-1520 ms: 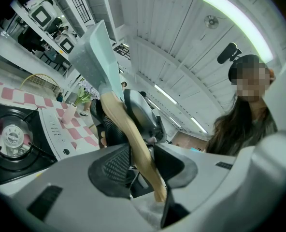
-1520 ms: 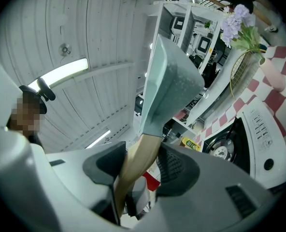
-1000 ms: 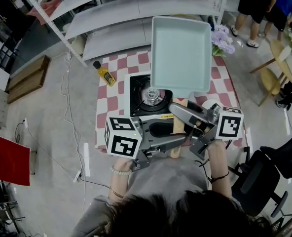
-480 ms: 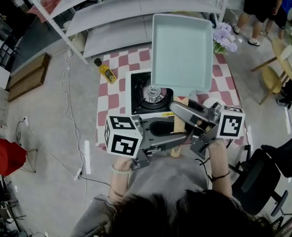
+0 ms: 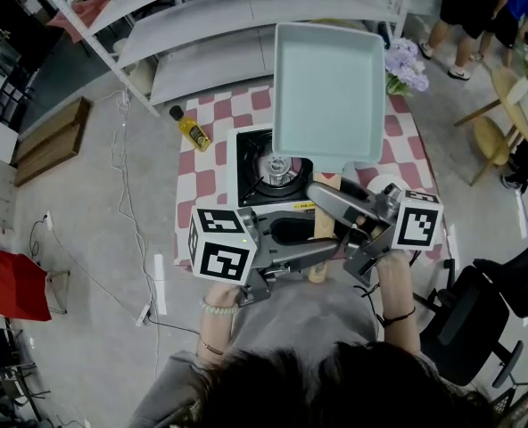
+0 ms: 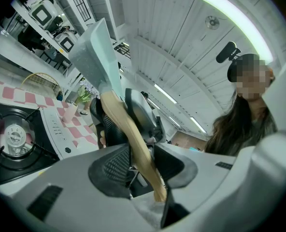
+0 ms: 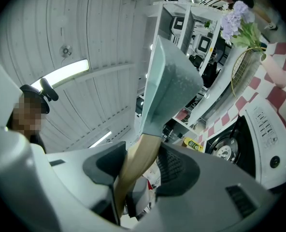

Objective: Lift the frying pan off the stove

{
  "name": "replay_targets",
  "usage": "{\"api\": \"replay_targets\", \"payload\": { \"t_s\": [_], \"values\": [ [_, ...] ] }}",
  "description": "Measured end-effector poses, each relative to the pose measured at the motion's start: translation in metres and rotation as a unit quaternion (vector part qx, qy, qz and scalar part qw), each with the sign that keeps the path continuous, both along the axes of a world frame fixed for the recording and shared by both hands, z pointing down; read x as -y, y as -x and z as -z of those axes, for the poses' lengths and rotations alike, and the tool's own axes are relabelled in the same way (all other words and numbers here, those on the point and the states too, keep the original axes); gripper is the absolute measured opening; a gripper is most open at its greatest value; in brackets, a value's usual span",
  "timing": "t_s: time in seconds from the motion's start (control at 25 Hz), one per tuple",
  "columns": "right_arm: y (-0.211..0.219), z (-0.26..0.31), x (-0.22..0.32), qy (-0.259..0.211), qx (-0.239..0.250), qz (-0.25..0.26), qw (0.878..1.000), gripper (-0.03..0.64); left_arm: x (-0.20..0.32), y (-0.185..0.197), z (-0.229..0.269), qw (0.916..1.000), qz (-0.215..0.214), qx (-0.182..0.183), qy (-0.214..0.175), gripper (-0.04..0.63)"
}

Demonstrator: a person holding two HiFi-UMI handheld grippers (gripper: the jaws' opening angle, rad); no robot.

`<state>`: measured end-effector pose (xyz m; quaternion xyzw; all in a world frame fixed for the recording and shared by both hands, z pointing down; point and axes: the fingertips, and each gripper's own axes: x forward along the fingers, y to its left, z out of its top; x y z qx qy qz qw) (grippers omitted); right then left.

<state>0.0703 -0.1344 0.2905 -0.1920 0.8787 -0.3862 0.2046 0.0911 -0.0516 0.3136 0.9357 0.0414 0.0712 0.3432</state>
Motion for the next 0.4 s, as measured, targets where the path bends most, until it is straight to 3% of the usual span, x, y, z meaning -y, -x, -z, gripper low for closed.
{"api": "replay_targets", "payload": {
  "t_s": [0.4],
  "values": [
    [0.0008, 0.0003, -0.0008, 0.005, 0.015, 0.004, 1.0, 0.216, 0.0003, -0.0002, -0.0014, 1.0, 0.0, 0.002, 0.004, 0.167]
  ]
}}
